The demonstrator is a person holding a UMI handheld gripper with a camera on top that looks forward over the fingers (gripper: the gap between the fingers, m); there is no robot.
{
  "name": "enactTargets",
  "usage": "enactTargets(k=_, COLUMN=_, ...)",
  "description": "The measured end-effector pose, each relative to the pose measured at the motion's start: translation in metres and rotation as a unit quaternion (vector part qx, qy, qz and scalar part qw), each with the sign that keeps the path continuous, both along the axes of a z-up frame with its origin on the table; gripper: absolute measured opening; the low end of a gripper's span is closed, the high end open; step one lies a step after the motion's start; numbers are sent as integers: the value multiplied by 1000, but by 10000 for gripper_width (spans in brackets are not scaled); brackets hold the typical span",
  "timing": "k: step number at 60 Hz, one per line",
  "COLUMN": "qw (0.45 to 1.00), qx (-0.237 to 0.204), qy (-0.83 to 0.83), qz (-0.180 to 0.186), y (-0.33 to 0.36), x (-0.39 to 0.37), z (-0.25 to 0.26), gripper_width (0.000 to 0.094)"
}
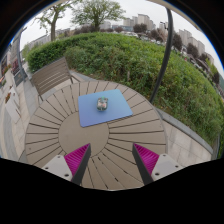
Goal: Arrange mouse
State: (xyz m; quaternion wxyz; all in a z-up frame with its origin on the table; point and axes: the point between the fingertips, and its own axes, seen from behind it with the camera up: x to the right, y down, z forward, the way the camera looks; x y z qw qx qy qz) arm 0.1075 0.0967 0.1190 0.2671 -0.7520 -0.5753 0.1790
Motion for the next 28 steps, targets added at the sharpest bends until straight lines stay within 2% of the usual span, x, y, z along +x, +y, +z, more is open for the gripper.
enactTargets(k=12, qw=999, qx=-17, qy=-14, qz=27, y=-22, x=80, z=12, gripper_width=853)
enactTargets(k=19, qw=999, qx=-19, qy=-12, qz=40, y=-25, x=90, z=15, gripper_width=847)
enactTargets(k=28, qw=999, qx=-15, qy=-8, qz=31, y=-21, x=90, z=14, gripper_width=853)
